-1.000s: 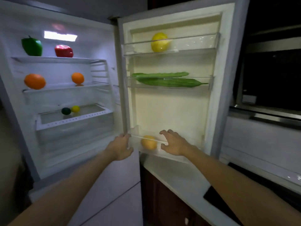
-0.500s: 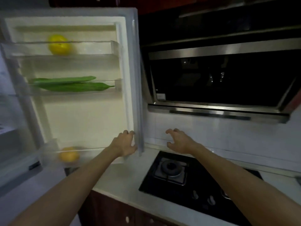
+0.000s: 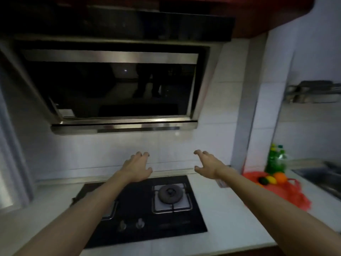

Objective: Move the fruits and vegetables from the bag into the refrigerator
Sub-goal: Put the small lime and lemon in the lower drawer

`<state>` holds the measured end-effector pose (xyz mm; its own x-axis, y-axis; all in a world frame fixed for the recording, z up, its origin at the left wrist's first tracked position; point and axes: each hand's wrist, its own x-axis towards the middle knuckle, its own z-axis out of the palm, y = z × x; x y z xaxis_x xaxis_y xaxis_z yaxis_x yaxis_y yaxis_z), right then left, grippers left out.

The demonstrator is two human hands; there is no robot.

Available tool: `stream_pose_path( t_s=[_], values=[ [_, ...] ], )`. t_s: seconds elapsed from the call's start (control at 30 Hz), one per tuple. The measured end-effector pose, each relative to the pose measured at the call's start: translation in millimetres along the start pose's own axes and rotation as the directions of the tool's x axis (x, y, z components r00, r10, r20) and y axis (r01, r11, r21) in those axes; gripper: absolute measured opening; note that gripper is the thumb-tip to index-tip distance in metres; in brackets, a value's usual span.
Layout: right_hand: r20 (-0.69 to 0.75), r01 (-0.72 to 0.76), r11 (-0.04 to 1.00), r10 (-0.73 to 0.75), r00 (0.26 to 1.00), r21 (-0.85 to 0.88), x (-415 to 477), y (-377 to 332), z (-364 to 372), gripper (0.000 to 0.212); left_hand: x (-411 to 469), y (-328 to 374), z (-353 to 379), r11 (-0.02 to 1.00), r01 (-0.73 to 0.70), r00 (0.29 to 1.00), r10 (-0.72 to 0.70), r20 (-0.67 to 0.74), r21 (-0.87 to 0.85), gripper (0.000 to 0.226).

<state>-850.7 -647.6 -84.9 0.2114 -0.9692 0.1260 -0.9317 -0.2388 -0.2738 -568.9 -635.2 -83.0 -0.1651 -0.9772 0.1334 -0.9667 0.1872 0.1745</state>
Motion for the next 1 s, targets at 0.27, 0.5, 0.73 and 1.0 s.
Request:
stream_pose_path(
  t_s=[0.27,0.5,0.73,1.0],
  values=[
    [-0.046,-0.291,0.957,0.290,0.956,-0.010,-85.9,166.6,-40.6,0.062,63.2,163.2,51.1,0.959,-0.278,0.958,0.281,0.059,-0.053,0.060],
    [-0.050,-0.468,0.883,0.466,0.883,-0.029,-137.1,254.0,-52.6,0.066,103.5,270.3,90.8,0.894,-0.435,0.890,0.445,0.105,-0.105,0.054],
    [-0.078,-0.549,0.835,0.546,0.834,-0.026,-135.5,323.1,-59.7,0.061,163.2,343.0,119.9,0.845,-0.516,0.835,0.533,0.140,-0.141,0.059],
    [-0.104,-0.622,0.783,0.617,0.780,-0.020,-98.6,395.2,-67.2,0.059,259.9,410.0,154.6,0.791,-0.588,0.784,0.609,0.122,-0.169,0.061]
  ],
)
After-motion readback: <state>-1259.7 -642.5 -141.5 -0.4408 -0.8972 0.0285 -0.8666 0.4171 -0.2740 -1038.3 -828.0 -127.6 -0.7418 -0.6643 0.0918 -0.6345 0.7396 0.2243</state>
